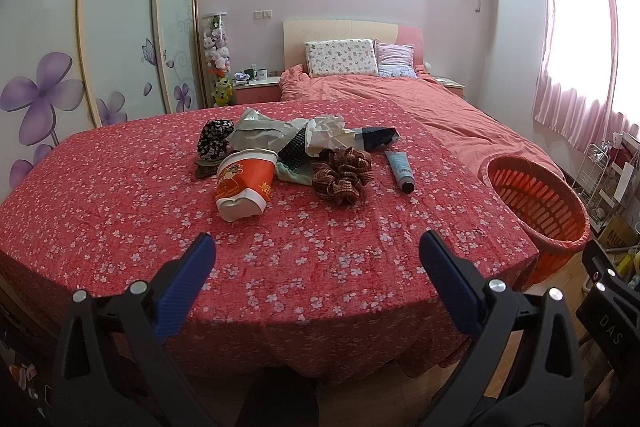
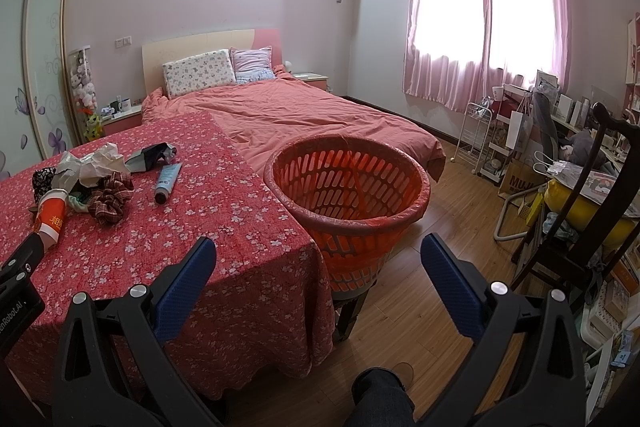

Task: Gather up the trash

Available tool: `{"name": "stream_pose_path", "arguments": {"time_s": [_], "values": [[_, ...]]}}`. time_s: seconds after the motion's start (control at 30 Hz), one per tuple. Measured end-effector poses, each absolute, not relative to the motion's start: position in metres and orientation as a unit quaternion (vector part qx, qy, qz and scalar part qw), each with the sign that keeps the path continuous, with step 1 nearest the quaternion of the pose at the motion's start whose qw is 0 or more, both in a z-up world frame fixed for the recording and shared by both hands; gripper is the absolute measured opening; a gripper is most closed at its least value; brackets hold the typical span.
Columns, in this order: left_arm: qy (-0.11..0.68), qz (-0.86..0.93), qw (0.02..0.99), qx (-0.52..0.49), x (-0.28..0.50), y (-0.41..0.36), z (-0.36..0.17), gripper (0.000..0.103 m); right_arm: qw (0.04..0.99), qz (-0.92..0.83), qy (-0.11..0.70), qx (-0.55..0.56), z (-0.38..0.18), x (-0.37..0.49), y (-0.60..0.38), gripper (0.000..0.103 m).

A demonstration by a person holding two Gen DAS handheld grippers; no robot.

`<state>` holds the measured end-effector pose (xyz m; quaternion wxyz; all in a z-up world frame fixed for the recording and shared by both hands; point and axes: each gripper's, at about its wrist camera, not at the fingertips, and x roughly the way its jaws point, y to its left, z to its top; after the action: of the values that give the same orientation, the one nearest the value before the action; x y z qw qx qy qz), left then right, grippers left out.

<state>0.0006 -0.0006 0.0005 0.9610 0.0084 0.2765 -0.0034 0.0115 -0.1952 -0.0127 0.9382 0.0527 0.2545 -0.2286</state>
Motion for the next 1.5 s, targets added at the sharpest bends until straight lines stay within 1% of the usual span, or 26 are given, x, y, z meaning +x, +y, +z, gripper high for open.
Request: {"name": "stream_pose_path", "arguments": {"time_s": [0.43,0.57,0.83,0.93,1.1,1.27,1.3,1.4,1.5], "values": [[0.287,0.014,0.958,0.006,0.017,0.006,-0.003,0.099,0.938,-0.22,0.264,0.049,-0.016,0.024,-0.192,0.101],[0.294,0.031,0.955,0.002,0.035,0.022,-0.008,0.099,0.938,-0.209,0.274,0.046,-0.017,0.042,-0.188,0.101],[0.32,0.07,0.944,-0.039,0.092,0.08,-0.013,0.099,0.938,-0.174,0.296,0.059,-0.022,0.086,-0.174,0.101],[0.334,0.076,0.938,-0.052,0.115,0.096,-0.019,0.099,0.934,-0.149,0.317,0.074,-0.026,0.106,-0.171,0.101],[0.372,0.052,0.924,-0.072,0.145,0.105,-0.033,0.099,0.93,-0.129,0.333,0.091,-0.03,0.131,-0.169,0.101],[0.392,0.039,0.917,-0.063,0.164,0.1,-0.047,0.099,0.932,-0.113,0.333,0.083,-0.03,0.155,-0.162,0.1],[0.398,0.036,0.914,-0.066,0.167,0.1,-0.05,0.098,0.932,-0.109,0.335,0.082,-0.03,0.159,-0.161,0.1],[0.409,0.028,0.909,-0.076,0.174,0.102,-0.055,0.094,0.93,-0.091,0.346,0.086,-0.033,0.172,-0.158,0.094],[0.413,0.022,0.907,-0.084,0.181,0.105,-0.059,0.092,0.924,-0.079,0.361,0.098,-0.037,0.188,-0.157,0.085]]}}
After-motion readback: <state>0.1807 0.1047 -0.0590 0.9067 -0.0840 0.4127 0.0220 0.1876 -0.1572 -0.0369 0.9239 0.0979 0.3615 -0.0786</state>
